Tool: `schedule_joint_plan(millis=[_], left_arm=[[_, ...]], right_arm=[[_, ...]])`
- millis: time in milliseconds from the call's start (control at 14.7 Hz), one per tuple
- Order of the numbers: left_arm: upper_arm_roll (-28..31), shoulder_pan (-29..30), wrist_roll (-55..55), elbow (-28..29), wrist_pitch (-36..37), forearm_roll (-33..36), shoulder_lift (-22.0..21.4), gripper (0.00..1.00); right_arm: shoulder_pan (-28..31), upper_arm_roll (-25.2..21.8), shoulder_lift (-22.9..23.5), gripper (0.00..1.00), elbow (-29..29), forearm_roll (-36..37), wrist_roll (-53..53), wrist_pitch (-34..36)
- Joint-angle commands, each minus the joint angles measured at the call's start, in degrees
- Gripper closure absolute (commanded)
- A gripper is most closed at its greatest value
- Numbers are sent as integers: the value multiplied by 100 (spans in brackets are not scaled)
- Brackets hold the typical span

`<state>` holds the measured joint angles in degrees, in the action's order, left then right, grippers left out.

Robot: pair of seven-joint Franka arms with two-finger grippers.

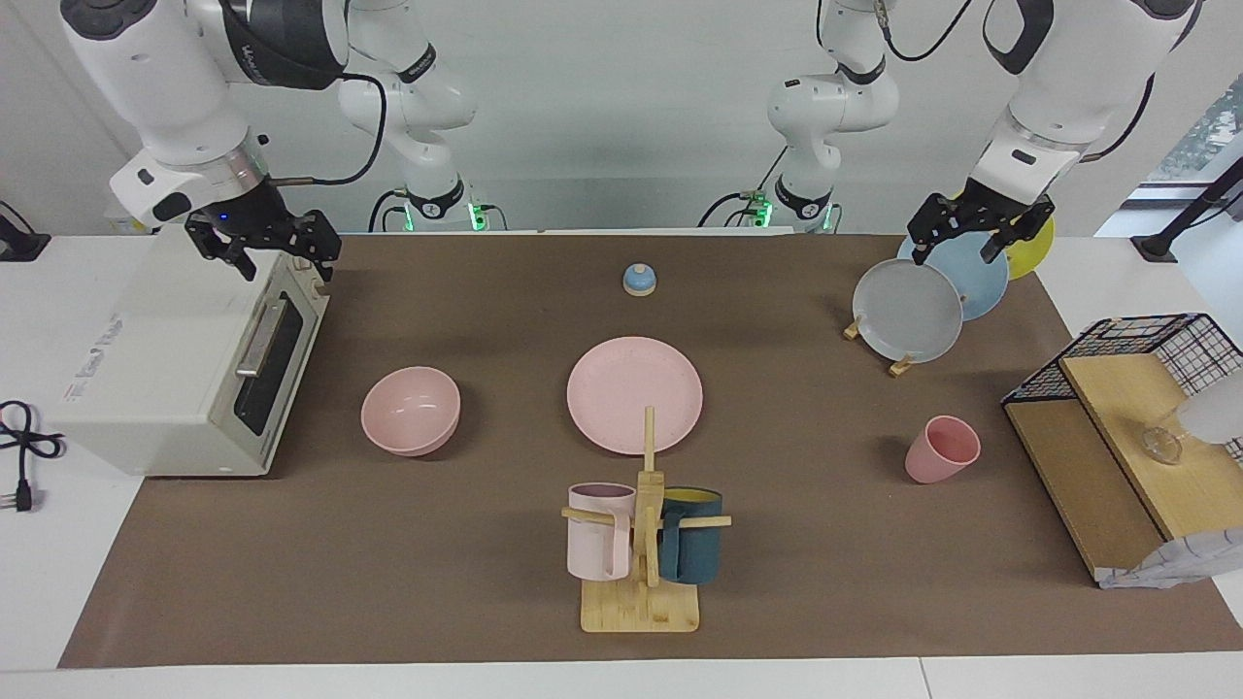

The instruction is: Organize tableware

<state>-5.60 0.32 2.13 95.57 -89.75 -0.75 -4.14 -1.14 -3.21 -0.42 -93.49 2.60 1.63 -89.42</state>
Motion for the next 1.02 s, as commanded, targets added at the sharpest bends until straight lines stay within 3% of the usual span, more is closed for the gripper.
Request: schedule_joint_plan(millis=[0, 614, 818, 955], left_arm=[[-29, 38, 51, 120, 54, 110, -148, 0], [-29, 38, 51, 120, 62, 110, -148, 0], [-37, 38, 51, 120, 62, 110, -148, 0], [-29, 38, 42, 120, 62, 110, -148, 0]], right_arm=[[44, 22, 6, 0, 42, -172, 118, 3], [35, 13, -72, 0, -159, -163, 257, -23], [-534, 84, -38, 0, -975, -207, 119, -1364], [-983, 84, 338, 0, -1127, -207, -468, -1981]])
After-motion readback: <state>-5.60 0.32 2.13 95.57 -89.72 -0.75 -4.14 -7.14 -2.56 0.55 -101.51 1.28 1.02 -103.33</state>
